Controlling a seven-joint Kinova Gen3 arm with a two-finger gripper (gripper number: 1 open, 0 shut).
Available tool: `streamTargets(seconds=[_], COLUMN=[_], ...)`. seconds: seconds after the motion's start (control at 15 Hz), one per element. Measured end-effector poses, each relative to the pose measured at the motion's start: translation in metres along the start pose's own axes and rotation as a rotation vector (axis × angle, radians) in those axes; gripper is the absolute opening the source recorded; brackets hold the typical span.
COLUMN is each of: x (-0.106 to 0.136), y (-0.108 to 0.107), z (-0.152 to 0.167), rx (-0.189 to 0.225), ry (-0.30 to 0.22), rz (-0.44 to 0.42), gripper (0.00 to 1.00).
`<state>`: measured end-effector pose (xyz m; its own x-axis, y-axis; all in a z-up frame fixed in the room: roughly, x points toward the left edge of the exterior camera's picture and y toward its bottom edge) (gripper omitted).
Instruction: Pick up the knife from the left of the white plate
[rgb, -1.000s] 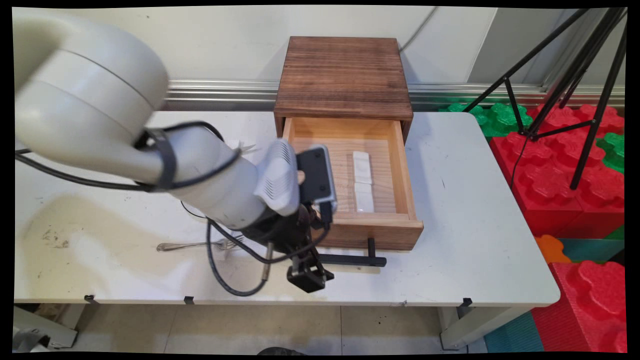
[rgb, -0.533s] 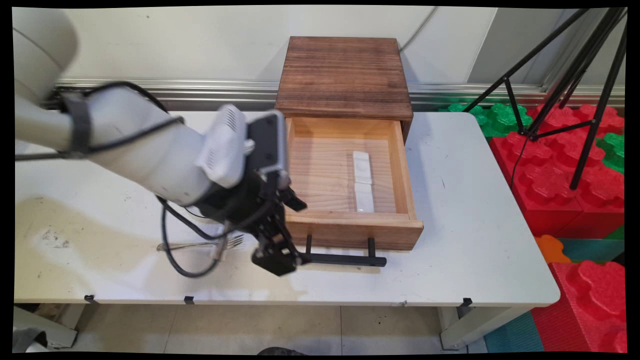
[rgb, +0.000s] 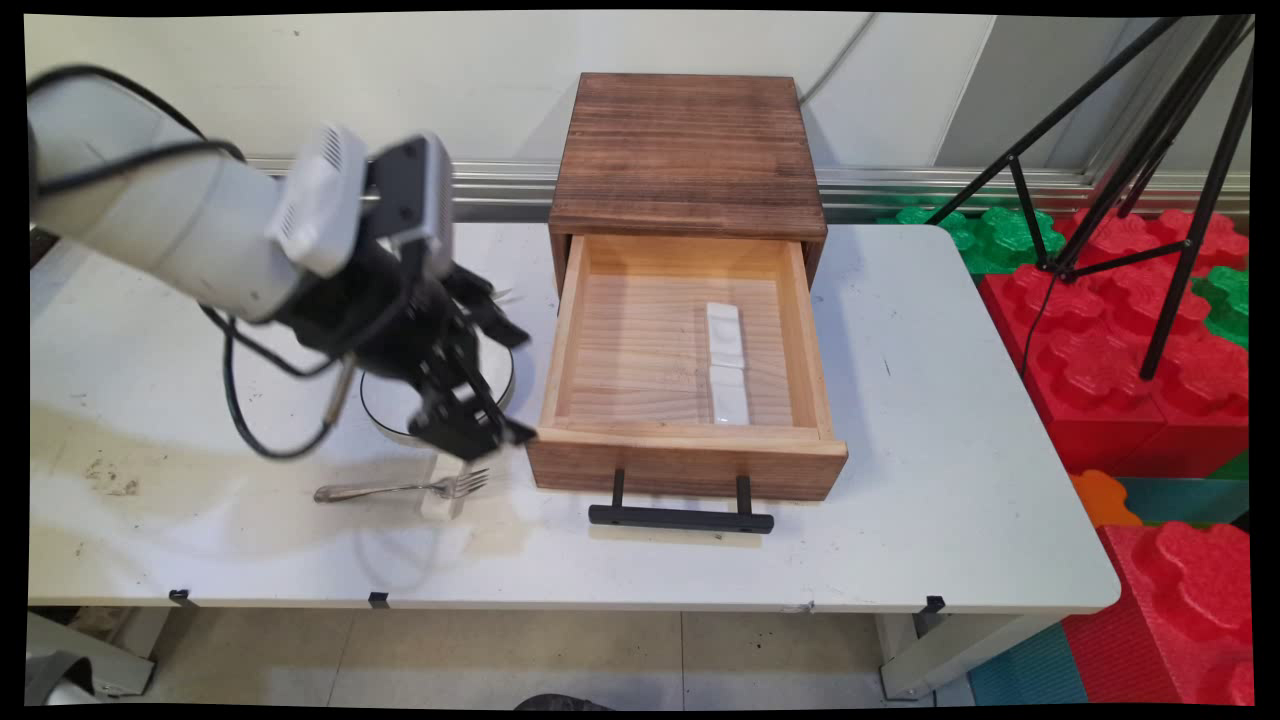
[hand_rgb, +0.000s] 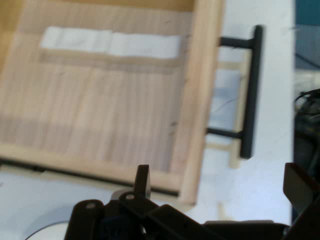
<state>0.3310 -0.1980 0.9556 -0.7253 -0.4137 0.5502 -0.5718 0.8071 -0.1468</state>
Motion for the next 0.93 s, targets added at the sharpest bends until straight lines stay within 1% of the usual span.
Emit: streamTargets(seconds=[0.07,0.33,0.47,0.67,0.8,0.93], x=[-0.003,-0.024,-0.031,-0.038,-0.044,-0.048], y=[-0.005,-0.045,-0.061,-0.084,-0.106,-0.124], z=[-0.003,-0.014,-0.016,-0.016,-0.015,-0.012], rx=[0.010,0.088,0.116,0.150,0.174,0.187], ry=[-0.004,-0.039,-0.059,-0.088,-0.117,-0.140], rz=[-0.004,-0.033,-0.041,-0.044,-0.049,-0.050], gripper=[1.00,1.00,1.00,1.00,1.00,1.00])
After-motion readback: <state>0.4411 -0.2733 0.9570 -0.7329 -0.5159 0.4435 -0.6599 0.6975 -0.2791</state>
